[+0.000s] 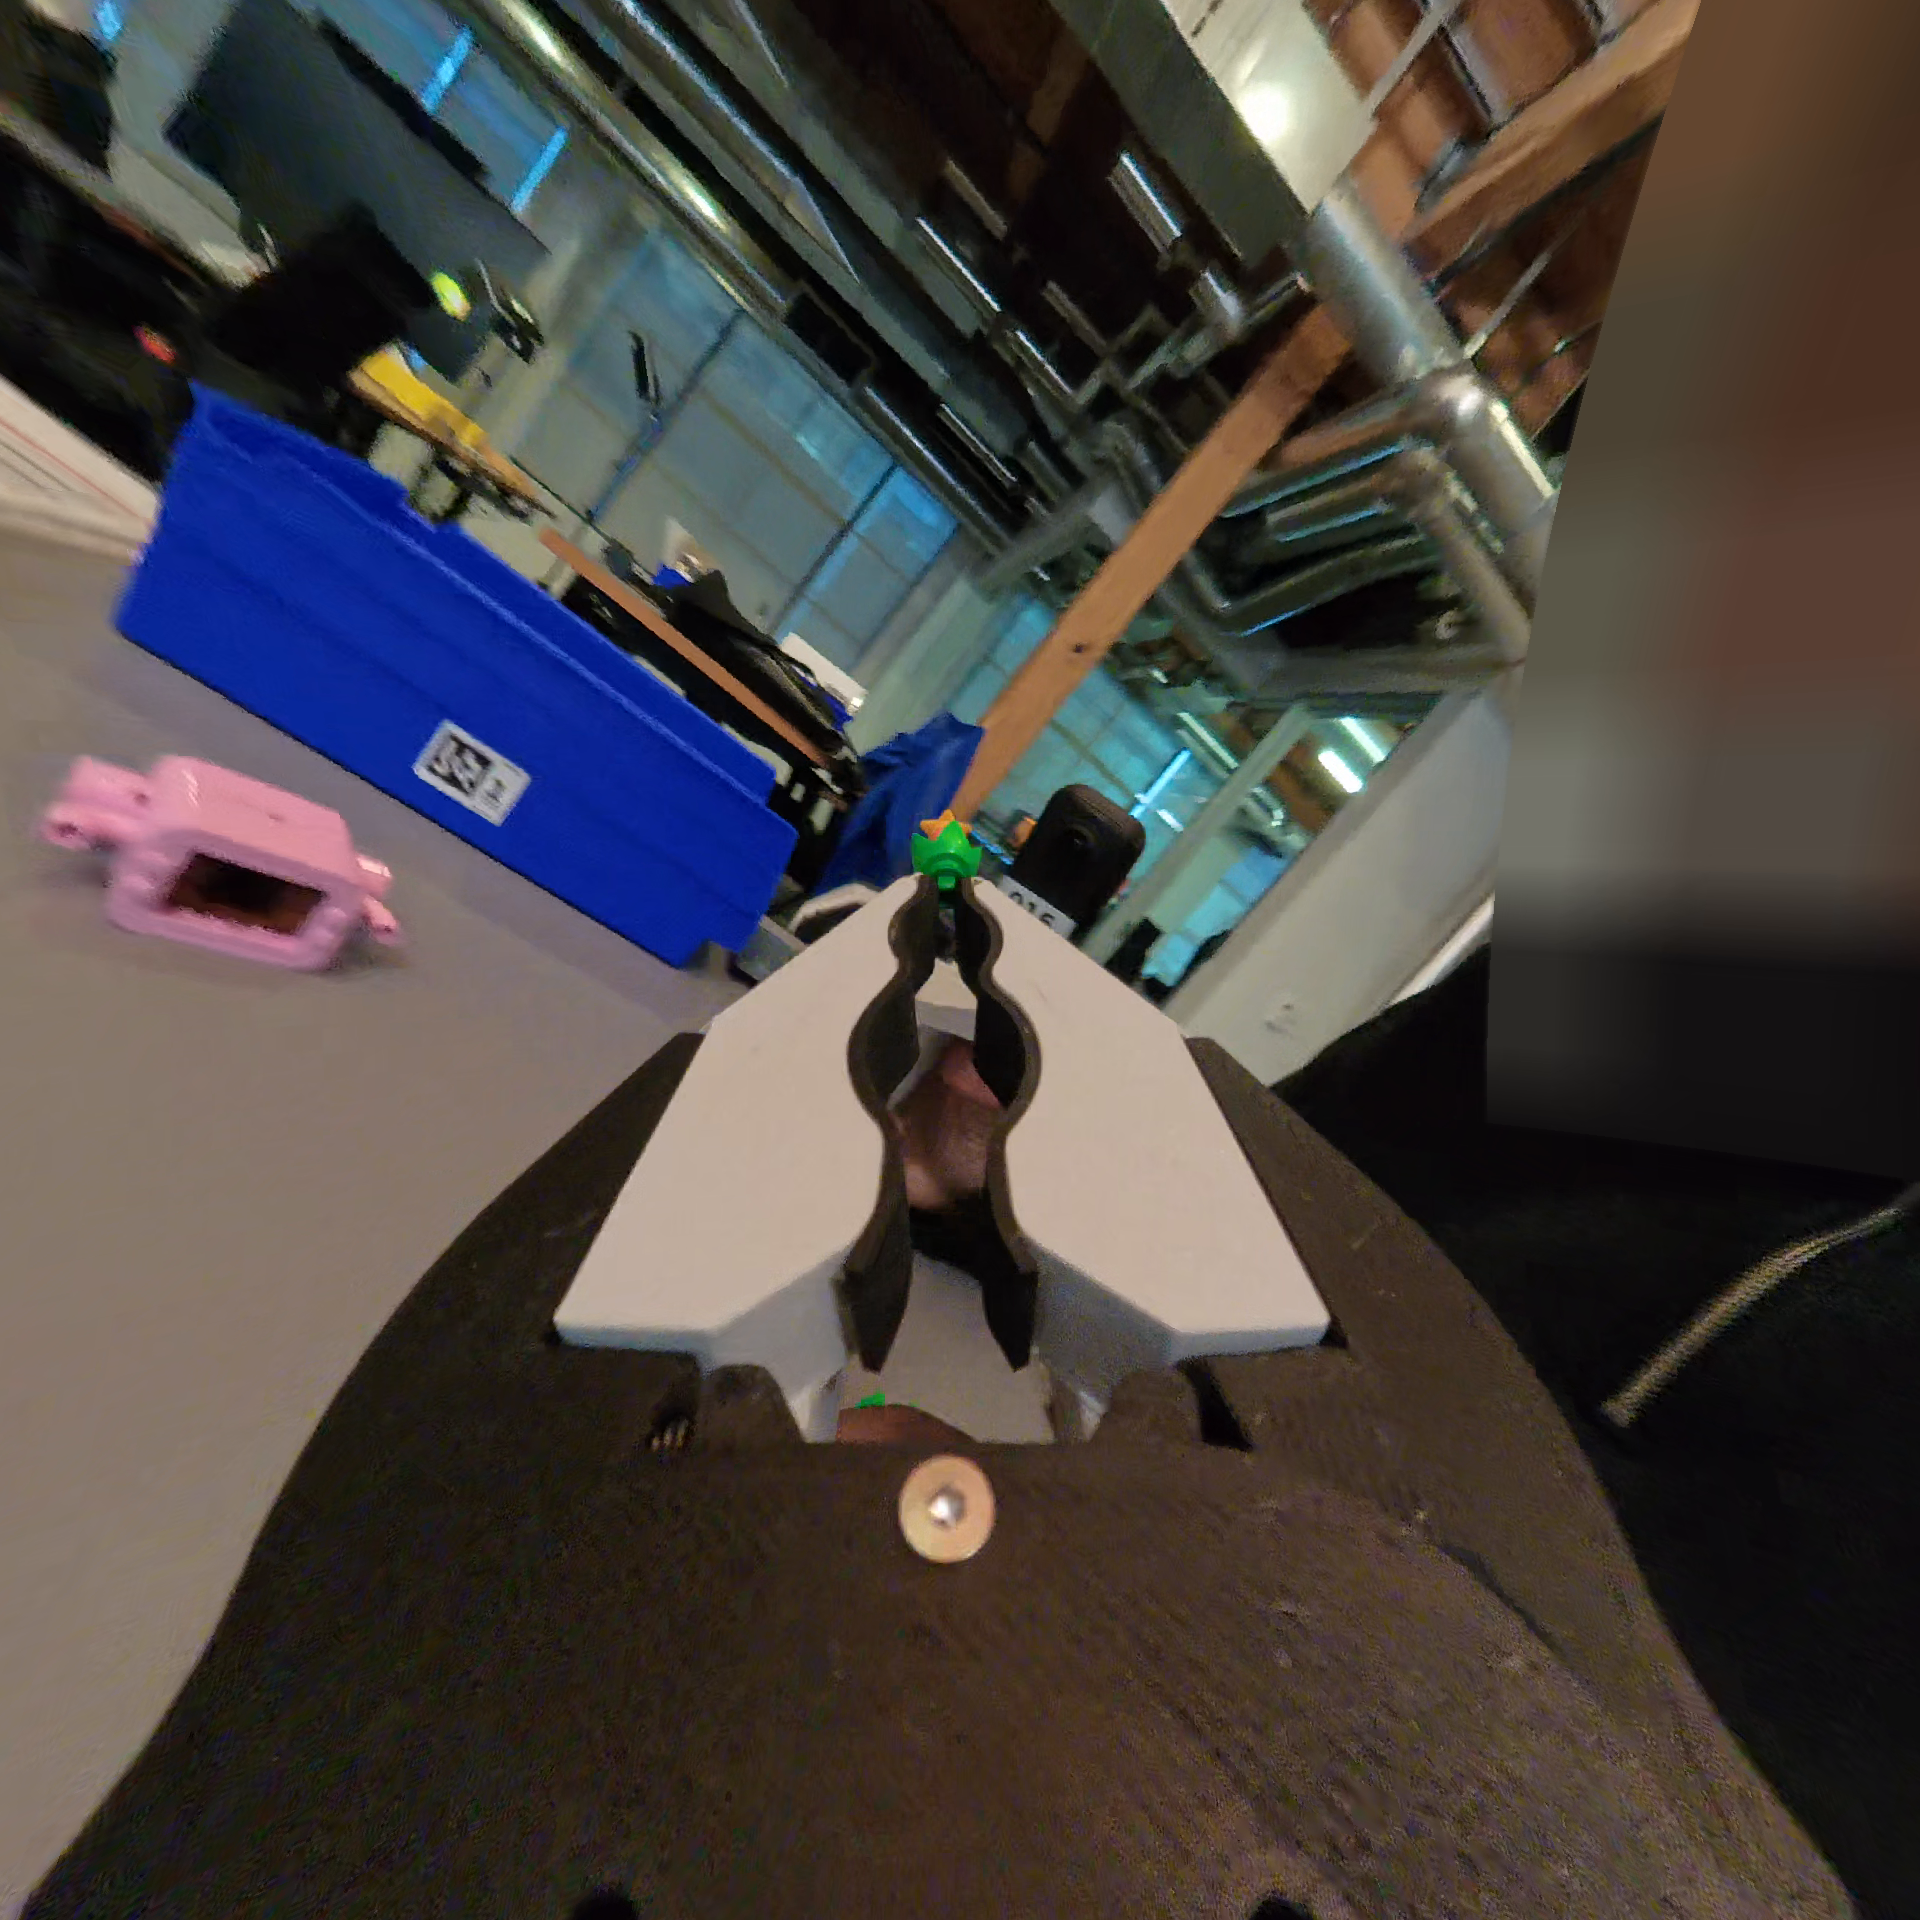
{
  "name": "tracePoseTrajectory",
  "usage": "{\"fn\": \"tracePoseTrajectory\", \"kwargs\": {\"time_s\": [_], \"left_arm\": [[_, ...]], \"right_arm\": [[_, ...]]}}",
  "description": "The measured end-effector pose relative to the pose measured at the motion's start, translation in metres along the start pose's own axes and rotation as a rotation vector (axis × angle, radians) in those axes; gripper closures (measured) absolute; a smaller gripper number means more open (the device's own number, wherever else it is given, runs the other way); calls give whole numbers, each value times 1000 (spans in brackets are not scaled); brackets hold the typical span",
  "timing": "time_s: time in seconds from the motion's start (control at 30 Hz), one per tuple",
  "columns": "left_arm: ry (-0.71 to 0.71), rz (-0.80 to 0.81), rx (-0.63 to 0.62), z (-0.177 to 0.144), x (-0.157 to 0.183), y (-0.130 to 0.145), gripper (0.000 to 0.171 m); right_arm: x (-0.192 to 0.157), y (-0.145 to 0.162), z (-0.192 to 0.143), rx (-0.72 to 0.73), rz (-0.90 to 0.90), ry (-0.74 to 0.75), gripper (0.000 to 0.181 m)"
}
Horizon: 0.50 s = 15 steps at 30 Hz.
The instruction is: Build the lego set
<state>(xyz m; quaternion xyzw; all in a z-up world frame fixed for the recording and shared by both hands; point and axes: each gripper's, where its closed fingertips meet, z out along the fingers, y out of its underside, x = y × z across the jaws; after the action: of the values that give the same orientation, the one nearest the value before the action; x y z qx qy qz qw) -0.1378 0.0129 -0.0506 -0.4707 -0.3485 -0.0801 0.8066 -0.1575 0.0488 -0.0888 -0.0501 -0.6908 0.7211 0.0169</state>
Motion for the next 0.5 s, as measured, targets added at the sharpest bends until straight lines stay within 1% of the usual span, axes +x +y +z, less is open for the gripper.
{"fn": "tracePoseTrajectory", "kwargs": {"time_s": [0.07, 0.13, 0.2, 0.23, 0.3, 0.37, 0.5], "left_arm": [[19, -90, -35, 0, -5, 7, 171], [76, -191, -99, 4, -3, 20, 171], [111, -287, -196, 8, -1, 38, 171], [114, -324, -248, 9, -1, 48, 171], [111, -352, -317, 10, -1, 61, 171], [107, -354, -361, 9, 0, 68, 171], [127, -365, -397, 8, 3, 73, 171]], "right_arm": [[-2, -4, -2, 27, 4, -34, 152], [-9, -5, -4, 33, -23, -74, 149], [-20, -2, -3, 3, -115, -113, 143], [-26, 1, -4, -20, -171, -133, 143], [-37, 6, -4, -55, -260, -161, 144], [-46, 8, -5, -73, -316, -190, 147], [-53, 15, -7, -127, -389, -214, 156]]}}
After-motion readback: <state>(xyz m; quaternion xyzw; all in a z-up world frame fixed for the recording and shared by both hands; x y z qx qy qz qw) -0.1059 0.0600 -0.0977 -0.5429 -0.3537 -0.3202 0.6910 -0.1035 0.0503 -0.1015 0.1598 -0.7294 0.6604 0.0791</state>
